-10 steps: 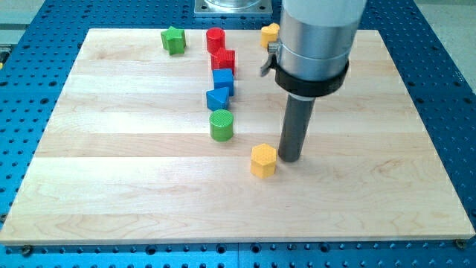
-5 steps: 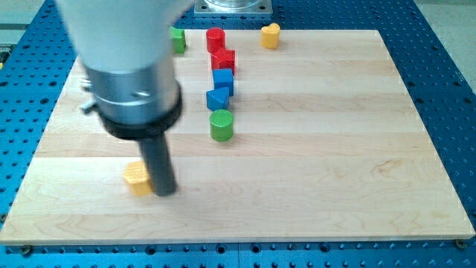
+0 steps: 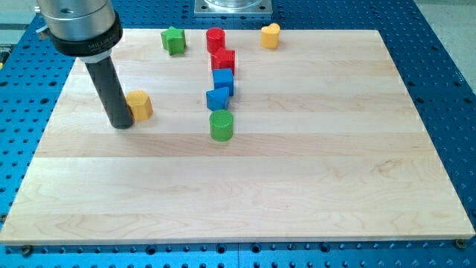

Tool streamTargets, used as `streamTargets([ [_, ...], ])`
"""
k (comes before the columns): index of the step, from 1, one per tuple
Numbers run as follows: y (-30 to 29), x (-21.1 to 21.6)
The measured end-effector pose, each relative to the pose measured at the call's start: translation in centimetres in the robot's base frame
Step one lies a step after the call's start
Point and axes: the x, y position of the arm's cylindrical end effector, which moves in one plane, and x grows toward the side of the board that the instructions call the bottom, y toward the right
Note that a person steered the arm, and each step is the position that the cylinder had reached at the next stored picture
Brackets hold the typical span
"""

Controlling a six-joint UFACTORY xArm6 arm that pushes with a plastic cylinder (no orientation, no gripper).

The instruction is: Drag the yellow hexagon to the bottom of the green star

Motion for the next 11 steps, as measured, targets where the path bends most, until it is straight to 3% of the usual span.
streamTargets([
  [1,-0.3,3.1],
  [3,0.2,3.5],
  [5,3.7,-6.8],
  [7,5.8,-5.1],
  [10,4.5,-11.0],
  [11,3.7,-9.4],
])
